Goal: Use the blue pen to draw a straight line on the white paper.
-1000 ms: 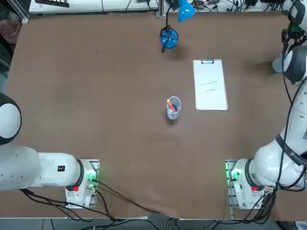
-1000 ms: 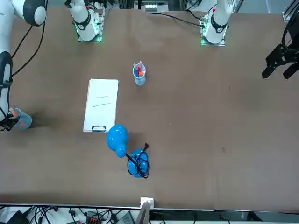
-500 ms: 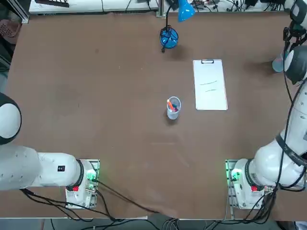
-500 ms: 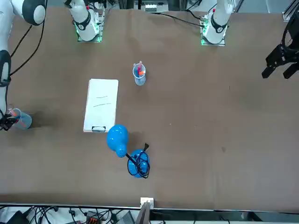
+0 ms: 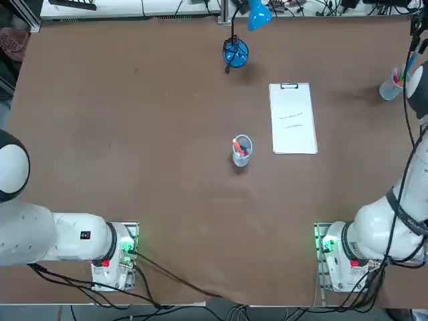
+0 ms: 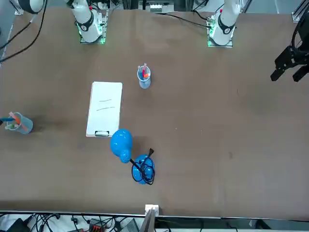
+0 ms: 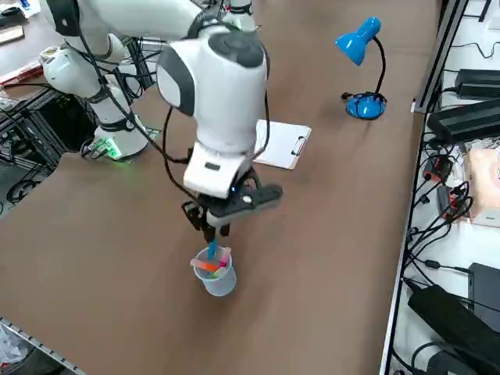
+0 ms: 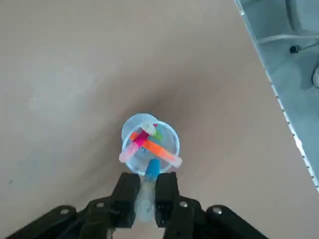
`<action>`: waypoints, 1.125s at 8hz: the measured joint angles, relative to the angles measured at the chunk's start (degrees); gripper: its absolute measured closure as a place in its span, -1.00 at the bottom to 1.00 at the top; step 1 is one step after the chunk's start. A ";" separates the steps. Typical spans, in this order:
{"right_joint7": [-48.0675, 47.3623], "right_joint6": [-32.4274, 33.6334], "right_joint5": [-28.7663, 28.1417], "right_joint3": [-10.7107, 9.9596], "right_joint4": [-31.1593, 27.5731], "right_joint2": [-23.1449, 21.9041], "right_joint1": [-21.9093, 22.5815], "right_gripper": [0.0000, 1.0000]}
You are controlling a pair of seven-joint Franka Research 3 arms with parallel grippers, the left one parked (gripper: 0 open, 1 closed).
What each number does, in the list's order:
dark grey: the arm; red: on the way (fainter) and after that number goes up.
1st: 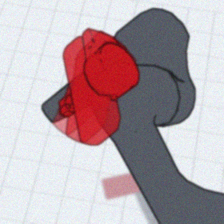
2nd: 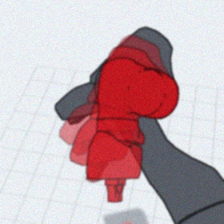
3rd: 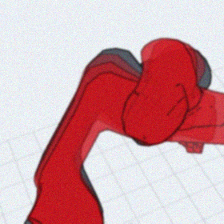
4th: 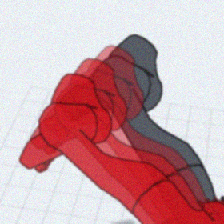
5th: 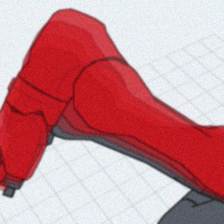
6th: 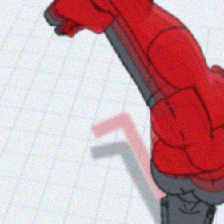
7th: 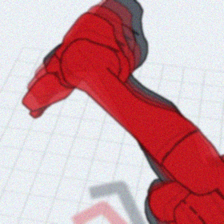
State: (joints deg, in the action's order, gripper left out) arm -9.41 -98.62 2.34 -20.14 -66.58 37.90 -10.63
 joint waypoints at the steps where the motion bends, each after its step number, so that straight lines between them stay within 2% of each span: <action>1: 1.43 1.77 0.29 0.00 0.03 -2.18 0.23 0.59; 3: 3.41 6.18 0.38 0.37 0.10 -6.76 2.20 0.59; 5: 3.50 11.40 0.01 0.95 -1.67 -12.00 8.94 0.59; 7: 3.12 12.67 -0.61 1.15 -6.66 -16.04 16.72 0.59; 9: 5.09 12.50 -3.08 1.21 -10.79 -18.19 20.46 0.59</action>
State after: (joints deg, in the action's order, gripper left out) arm -4.32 -86.13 -0.74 -18.93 -77.37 19.71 9.83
